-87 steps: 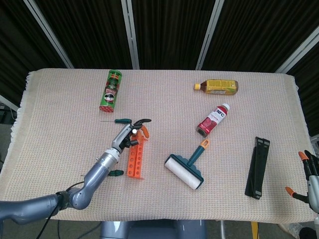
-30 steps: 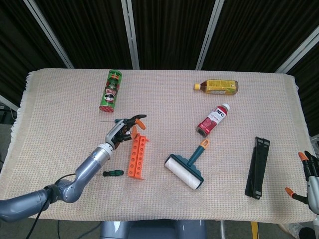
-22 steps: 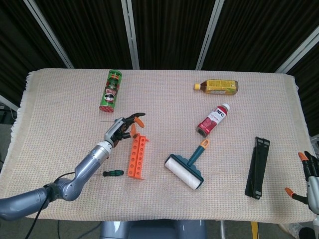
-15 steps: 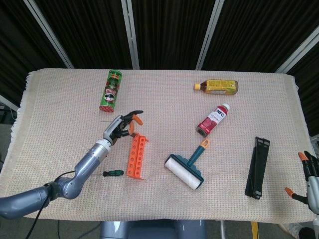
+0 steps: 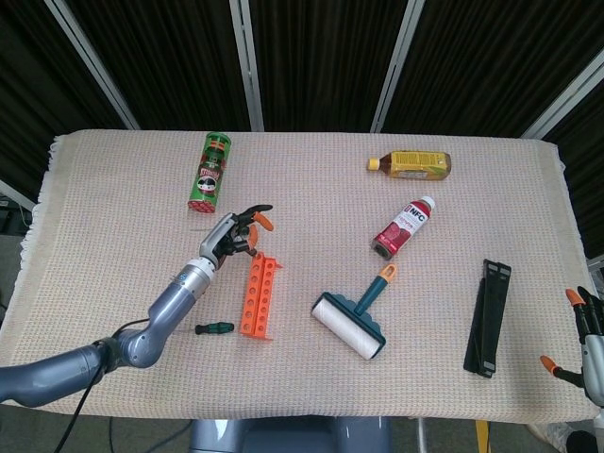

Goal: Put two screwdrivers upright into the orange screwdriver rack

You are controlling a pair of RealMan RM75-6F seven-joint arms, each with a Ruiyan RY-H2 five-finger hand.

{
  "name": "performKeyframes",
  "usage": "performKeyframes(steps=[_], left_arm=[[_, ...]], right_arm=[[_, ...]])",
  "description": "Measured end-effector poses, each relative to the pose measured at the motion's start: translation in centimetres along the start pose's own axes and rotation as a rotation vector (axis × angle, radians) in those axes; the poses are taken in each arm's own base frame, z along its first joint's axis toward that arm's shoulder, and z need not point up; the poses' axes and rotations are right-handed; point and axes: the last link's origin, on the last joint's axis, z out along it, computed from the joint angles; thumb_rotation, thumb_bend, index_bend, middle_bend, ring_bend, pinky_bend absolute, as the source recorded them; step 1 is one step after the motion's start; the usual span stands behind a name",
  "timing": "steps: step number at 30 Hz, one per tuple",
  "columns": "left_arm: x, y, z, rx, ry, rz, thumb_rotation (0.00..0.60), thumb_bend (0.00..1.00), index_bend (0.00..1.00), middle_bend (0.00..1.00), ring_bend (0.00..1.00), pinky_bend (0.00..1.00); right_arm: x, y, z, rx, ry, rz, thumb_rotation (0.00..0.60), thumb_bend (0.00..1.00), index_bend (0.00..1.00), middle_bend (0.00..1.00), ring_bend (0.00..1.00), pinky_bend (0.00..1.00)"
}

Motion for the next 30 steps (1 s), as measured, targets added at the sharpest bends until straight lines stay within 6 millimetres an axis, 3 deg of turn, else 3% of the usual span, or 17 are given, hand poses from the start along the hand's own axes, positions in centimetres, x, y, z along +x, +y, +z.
performKeyframes(steps=[10,30], left_arm=[[-0.9,0.2,0.4,0.016,-0.019,0.016,0.6,0.75,0.48,0.12,0.0,0.0],[-2.0,-0.2,-2.0,0.035,-0.105,0.02,0.6,0.75,0.48,0.15,0.0,0.0]], right_arm=[[0.0,0.2,-0.1,-0.004,0.001,0.003,0.6,0.0,0.0,0.0,0.0,0.0],[0.0,0.5,-0.2,-0.007,0.003,0.01,0.6,0.0,0.0,0.0,0.0,0.0]])
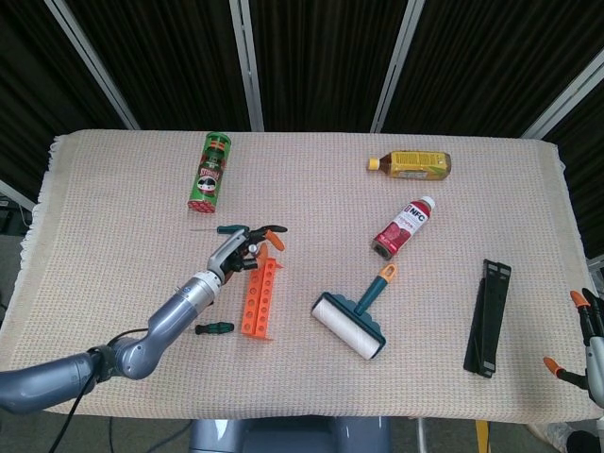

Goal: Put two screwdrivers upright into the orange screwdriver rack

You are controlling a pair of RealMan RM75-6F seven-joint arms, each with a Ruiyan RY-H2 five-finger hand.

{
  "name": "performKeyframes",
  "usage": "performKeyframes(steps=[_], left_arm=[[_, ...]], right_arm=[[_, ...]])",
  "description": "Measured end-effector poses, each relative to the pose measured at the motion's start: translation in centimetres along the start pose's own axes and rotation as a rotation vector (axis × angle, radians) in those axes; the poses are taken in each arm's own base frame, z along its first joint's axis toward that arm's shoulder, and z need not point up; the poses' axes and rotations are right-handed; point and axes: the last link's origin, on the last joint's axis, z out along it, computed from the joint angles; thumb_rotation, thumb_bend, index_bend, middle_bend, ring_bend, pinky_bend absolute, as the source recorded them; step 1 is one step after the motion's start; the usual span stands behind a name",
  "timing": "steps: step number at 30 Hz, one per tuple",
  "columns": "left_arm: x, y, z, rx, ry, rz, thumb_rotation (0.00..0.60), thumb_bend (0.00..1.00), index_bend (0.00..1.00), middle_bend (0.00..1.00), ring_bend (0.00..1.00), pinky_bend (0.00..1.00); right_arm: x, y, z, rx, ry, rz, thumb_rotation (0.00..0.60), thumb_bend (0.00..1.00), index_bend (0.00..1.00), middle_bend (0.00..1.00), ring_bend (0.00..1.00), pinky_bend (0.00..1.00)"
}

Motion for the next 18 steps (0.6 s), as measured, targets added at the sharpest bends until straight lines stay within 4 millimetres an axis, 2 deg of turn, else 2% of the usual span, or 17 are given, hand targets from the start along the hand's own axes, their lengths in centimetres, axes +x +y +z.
performKeyframes(steps=[14,17,18], left_arm=[[0.8,0.0,-0.6,-0.011,0.01,-0.029,0.6,0.75,0.46,0.15,0.0,0.0],[1.2,0.4,-0.6,-0.026,0.021,-0.03,0.6,0.68,0.3,0.09,0.0,0.0],[1.4,0.5,-0.7,-0.032,0.023,-0.016,0.6,0.64,0.2,0.05,0.0,0.0]], right_arm=[[0.0,-0.1,-0.1,0.002,0.001,0.0,0.6,0.0,0.0,0.0,0.0,0.0],[0.0,-0.1,-0.1,0.0,0.0,-0.001,0.6,0.0,0.0,0.0,0.0,0.0],[0.0,-0.1,-0.1,0.001,0.001,-0.001,0.6,0.0,0.0,0.0,0.0,0.0]])
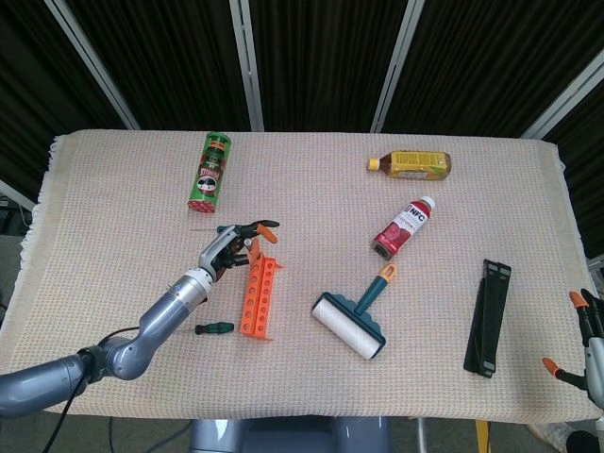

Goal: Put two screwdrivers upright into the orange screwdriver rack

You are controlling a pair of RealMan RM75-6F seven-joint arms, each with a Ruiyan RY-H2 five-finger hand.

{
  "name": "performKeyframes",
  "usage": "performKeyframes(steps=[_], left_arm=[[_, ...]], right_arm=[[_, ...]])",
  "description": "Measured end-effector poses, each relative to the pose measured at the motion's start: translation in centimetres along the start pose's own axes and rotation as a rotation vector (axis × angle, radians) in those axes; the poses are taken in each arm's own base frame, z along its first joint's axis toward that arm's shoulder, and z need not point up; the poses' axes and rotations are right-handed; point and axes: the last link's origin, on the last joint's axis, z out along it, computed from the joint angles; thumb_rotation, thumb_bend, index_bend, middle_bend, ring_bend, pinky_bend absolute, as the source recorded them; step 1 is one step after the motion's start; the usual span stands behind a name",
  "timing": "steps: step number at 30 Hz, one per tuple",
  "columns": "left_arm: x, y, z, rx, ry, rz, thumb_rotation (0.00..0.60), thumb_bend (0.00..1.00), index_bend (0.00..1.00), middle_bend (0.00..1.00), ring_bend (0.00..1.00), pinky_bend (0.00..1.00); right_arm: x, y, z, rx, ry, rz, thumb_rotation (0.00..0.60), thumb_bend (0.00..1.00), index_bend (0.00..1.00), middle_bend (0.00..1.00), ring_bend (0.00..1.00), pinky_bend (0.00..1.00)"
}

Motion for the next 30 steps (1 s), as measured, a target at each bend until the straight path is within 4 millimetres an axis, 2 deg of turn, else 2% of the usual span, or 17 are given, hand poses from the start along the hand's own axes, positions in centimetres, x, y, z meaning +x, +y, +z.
performKeyframes(steps=[2,4,11,14,17,21,26,30], left_arm=[[0.1,0.1,-0.1,-0.006,0.0,0.025,0.6,0.58,0.06,0.01,0.0,0.0],[0.3,0.2,-0.2,-0.016,-0.002,0.073,0.6,0.52,0.0,0.0,0.0,0.0],[0.5,0.5,-1.1,-0.066,-0.02,0.264,0.6,0.39,0.0,0.0,0.0,0.0],[0.7,0.9,-1.5,-0.107,-0.011,0.333,0.6,0.39,0.0,0.0,0.0,0.0],[1.0,1.4,-1.9,-0.156,0.01,0.399,0.6,0.46,0.0,0.0,0.0,0.0],[2.0,2.1,-3.2,-0.24,0.083,0.495,0.6,0.57,0.09,0.0,0.0,0.0],[3.8,2.6,-5.5,-0.326,0.204,0.648,0.6,0.57,0.22,0.0,0.0,0.0],[5.5,2.0,-7.7,-0.311,0.284,0.831,0.6,0.57,0.34,0.01,0.0,0.0]], right_arm=[[0.0,0.0,0.0,0.001,0.001,-0.001,0.6,0.0,0.0,0.0,0.0,0.0],[0.0,-0.1,0.1,0.003,0.0,-0.001,0.6,0.0,0.0,0.0,0.0,0.0],[-0.1,-0.3,0.2,0.011,-0.003,0.002,0.6,0.0,0.0,0.0,0.0,0.0],[-0.1,-0.2,0.1,0.009,-0.002,0.002,0.6,0.0,0.0,0.0,0.0,0.0],[0.0,-0.1,0.0,0.006,0.001,0.003,0.6,0.0,0.0,0.0,0.0,0.0],[-0.1,-0.1,0.0,0.005,0.001,0.006,0.6,0.0,0.0,0.0,0.0,0.0],[-0.1,-0.1,0.2,0.013,0.0,0.007,0.6,0.0,0.0,0.0,0.0,0.0],[-0.2,-0.2,0.4,0.02,-0.003,0.01,0.6,0.0,0.0,0.0,0.0,0.0]])
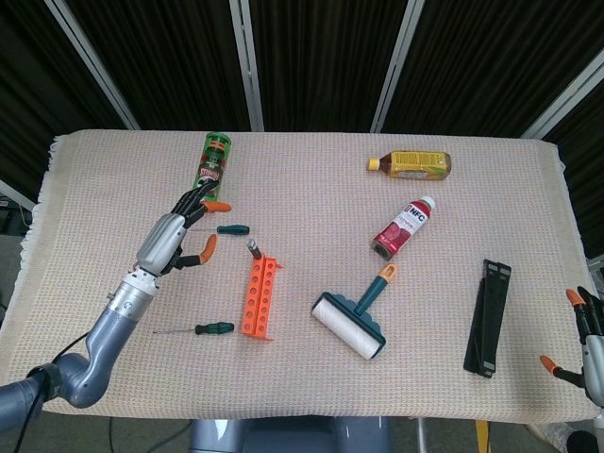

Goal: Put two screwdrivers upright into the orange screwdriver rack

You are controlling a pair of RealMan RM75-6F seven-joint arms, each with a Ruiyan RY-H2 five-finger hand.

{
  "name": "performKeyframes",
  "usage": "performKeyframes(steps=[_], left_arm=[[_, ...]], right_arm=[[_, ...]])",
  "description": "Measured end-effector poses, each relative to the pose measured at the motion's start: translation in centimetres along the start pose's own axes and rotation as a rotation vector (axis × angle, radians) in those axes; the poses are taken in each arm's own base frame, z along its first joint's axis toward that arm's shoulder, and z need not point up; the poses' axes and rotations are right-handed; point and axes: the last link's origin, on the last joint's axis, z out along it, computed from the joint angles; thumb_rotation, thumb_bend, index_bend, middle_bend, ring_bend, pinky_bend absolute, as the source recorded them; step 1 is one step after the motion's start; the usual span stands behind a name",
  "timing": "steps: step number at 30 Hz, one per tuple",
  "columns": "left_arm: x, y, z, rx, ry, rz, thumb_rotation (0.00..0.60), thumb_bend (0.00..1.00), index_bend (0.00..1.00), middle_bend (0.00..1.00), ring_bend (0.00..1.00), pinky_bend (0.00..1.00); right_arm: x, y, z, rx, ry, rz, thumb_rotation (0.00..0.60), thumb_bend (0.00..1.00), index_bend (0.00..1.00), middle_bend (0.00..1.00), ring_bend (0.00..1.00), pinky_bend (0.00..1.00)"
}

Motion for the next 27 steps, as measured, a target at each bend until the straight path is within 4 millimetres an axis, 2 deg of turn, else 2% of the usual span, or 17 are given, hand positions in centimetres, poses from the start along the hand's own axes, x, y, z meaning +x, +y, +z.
performKeyframes(steps=[2,3,6,9,12,18,23,27], left_arm=[[0.3,-0.5,-0.7,0.015,-0.001,0.064,0.6,0.55,0.37,0.02,0.0,0.0],[0.5,-0.9,-1.3,0.028,-0.007,0.114,0.6,0.52,0.38,0.03,0.0,0.0],[0.7,-1.8,-2.7,0.066,-0.032,0.224,0.6,0.31,0.39,0.04,0.0,0.0],[0.6,-2.5,-4.0,0.101,-0.067,0.314,0.599,0.19,0.39,0.04,0.0,0.0],[0.1,-3.0,-5.3,0.133,-0.109,0.386,0.599,0.19,0.37,0.03,0.0,0.0],[-1.8,-3.7,-8.4,0.209,-0.23,0.446,0.6,0.11,0.34,0.03,0.0,0.0],[-2.9,-4.0,-9.8,0.231,-0.265,0.443,0.6,0.2,0.35,0.03,0.0,0.0],[-4.1,-4.0,-10.6,0.222,-0.273,0.467,0.6,0.21,0.36,0.04,0.0,0.0]], right_arm=[[-0.1,-0.1,0.1,0.005,-0.002,0.002,0.6,0.0,0.0,0.0,0.0,0.0],[-0.1,-0.1,0.1,0.007,-0.003,0.002,0.6,0.0,0.0,0.0,0.0,0.0],[-0.2,-0.2,0.2,0.014,-0.006,0.002,0.6,0.0,0.0,0.0,0.0,0.0],[-0.2,-0.3,0.2,0.019,-0.006,0.003,0.6,0.0,0.0,0.0,0.0,0.0],[-0.3,-0.4,0.2,0.023,-0.009,0.004,0.6,0.0,0.0,0.0,0.0,0.0],[-0.4,-0.5,0.4,0.029,-0.014,0.005,0.6,0.0,0.0,0.0,0.0,0.0],[-0.5,-0.6,0.5,0.037,-0.016,0.007,0.6,0.0,0.0,0.0,0.0,0.0],[-0.6,-0.6,0.5,0.038,-0.018,0.01,0.6,0.0,0.0,0.0,0.0,0.0]])
